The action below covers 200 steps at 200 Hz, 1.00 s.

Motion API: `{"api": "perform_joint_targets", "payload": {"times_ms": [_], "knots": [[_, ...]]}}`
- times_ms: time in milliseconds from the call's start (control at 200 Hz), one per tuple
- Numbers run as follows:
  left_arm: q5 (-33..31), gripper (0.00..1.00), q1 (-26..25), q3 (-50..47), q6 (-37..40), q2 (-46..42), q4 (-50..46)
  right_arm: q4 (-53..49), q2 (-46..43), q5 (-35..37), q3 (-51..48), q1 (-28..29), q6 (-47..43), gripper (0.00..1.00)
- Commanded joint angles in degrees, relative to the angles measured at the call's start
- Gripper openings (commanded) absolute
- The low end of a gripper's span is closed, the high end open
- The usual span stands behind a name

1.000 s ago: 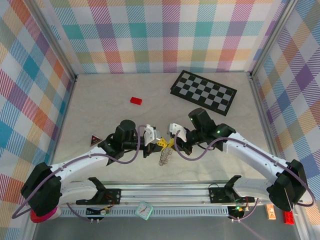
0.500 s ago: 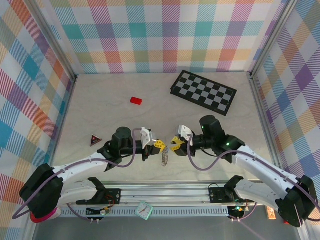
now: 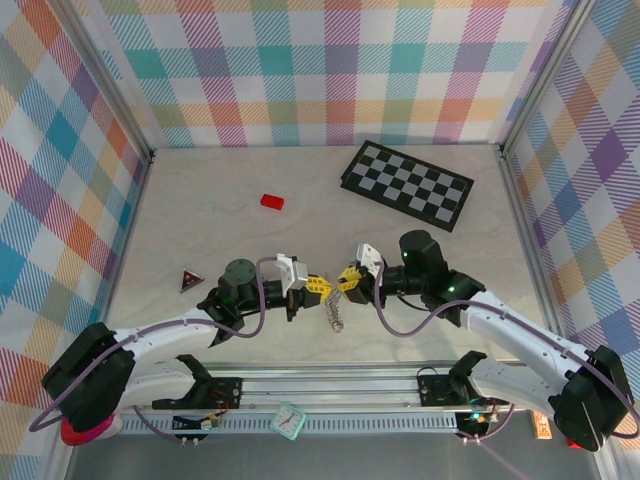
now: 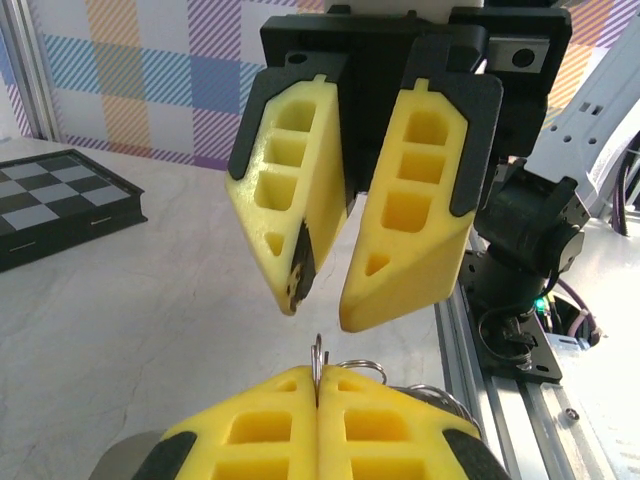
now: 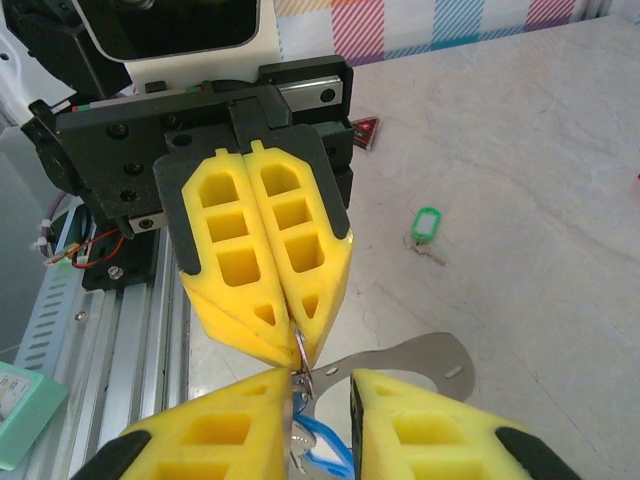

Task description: Put the keys on the keyring

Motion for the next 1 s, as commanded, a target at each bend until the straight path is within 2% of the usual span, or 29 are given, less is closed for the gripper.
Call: {"api": "perform_joint_targets", "payload": {"times_ms": [0, 375, 445, 545, 620, 670, 775, 905, 995], "knots": [[2.0, 0.0, 0.0, -0.3, -1.1, 0.4, 6.4, 3.1, 1.0, -2.7, -0.3, -0.3, 1.8, 0.23], [2.0, 0.0, 0.0, -1.0, -2.9, 2.0, 10.8, 6.2, 3.9, -5.1, -0.8, -0.3, 3.9, 0.22], [2.0, 0.0, 0.0, -1.3, -3.5, 2.5, 12.3, 7.4, 4.5, -6.0, -0.9, -0.3, 4.5, 0.16], [1.7, 0.0, 0.0, -1.9, -4.4, 3.3, 14.6, 7.7, 5.1, -7.0, -0.7, -0.2, 4.2, 0.0], [0.7, 0.0, 0.0, -2.1, -4.7, 3.5, 14.6, 6.9, 5.1, -7.1, -0.4, -0.3, 3.3, 0.0], [-0.7, 0.0, 0.0, -2.1, -4.4, 3.0, 12.8, 5.8, 4.7, -6.7, -0.1, -0.3, 2.4, 0.0], [-2.4, 0.11, 0.0, -0.7, -1.3, 1.2, 4.4, 0.9, 4.1, -6.2, 1.6, -0.2, -0.9, 0.0], [-2.9, 0.12, 0.0, 3.2, 4.7, -0.6, -10.2, -6.0, 4.8, -6.4, 5.0, -0.1, -5.2, 0.0], [-3.0, 0.12, 0.0, 5.4, 7.6, -0.8, -16.5, -9.6, 5.6, -6.1, 7.1, 0.4, -7.7, 0.0]]}}
